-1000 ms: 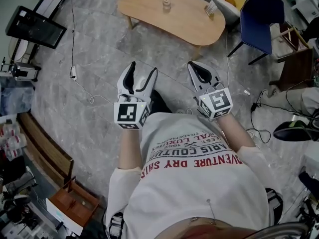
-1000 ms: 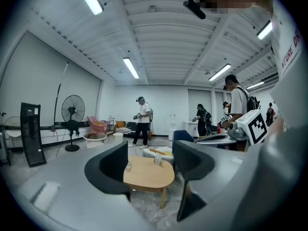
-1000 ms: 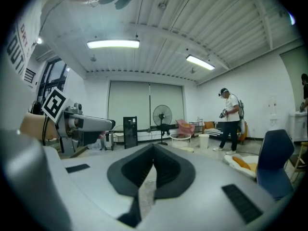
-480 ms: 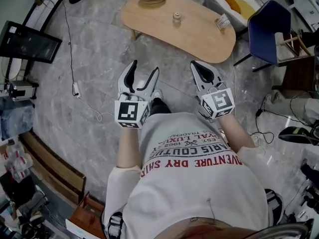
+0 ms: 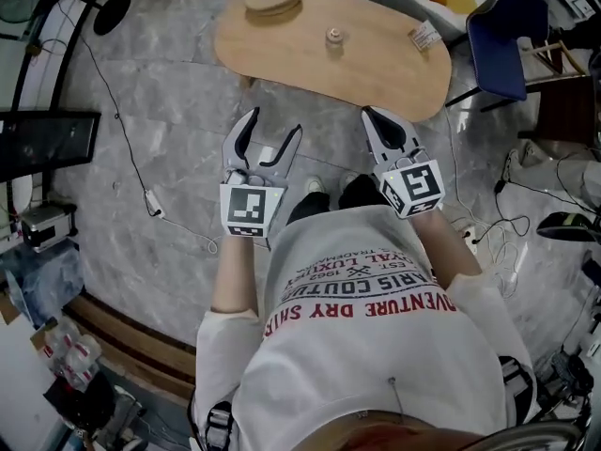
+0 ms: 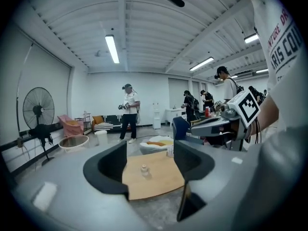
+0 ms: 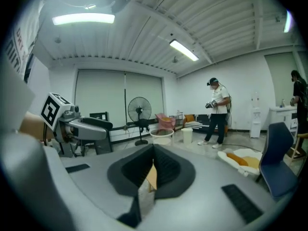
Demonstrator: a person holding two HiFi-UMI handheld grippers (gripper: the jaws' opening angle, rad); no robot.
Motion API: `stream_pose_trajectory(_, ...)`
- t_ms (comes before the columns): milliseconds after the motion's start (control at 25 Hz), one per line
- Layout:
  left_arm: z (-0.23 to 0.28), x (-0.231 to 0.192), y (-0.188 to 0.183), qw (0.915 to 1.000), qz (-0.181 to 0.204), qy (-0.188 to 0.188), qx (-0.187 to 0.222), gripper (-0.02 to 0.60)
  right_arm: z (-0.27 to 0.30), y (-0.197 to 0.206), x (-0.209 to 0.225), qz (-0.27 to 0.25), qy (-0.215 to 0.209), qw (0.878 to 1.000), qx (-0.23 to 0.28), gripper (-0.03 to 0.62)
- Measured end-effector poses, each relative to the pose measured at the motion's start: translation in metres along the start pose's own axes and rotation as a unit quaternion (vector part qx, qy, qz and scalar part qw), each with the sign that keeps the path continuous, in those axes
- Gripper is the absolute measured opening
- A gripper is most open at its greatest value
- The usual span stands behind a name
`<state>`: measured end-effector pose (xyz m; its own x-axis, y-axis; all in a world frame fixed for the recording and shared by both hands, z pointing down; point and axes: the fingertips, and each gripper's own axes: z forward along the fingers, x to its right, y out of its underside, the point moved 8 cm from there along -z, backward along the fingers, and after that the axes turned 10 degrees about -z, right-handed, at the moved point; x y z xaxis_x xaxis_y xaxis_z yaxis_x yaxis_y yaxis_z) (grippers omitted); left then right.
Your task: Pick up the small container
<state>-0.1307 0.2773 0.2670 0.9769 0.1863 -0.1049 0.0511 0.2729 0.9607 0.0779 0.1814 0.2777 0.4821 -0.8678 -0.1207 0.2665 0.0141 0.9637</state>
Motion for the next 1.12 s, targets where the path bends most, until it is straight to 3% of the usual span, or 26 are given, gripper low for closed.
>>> stream_pose_trajectory(440,0.167,-0.06,-0.004,0.9983,-0.021,0.037,-0.041,0.296,0.103,0.036,0.114,0.047,0.033,0.998,-0.022,0.008)
stream_pose_trajectory(680,0.257,-0.087,-0.011,0.9968,-0.007,0.064,-0.048,0.298,0.162,0.058,0.176,0.063,0.037,0.997,-0.032,0.008)
stream_pose_trajectory(800,0.293,-0.094,0.009,0.9945,-0.018,0.079,-0.066,0.298,0.182,0.077,0.194,0.061,0.044,0.996,-0.05,0.008)
stream_pose_trajectory(960,0.343,-0.1,0.058,0.9891,-0.035,0.099,-0.103,0.344,0.203,0.112,0.217,0.078,0.059,0.992,-0.076,0.008)
stream_pose_trajectory(1120,0.388,-0.107,0.112,0.9819,-0.022,0.123,-0.143,0.367,0.225,0.152,0.23,0.091,0.067,0.989,-0.098,0.008)
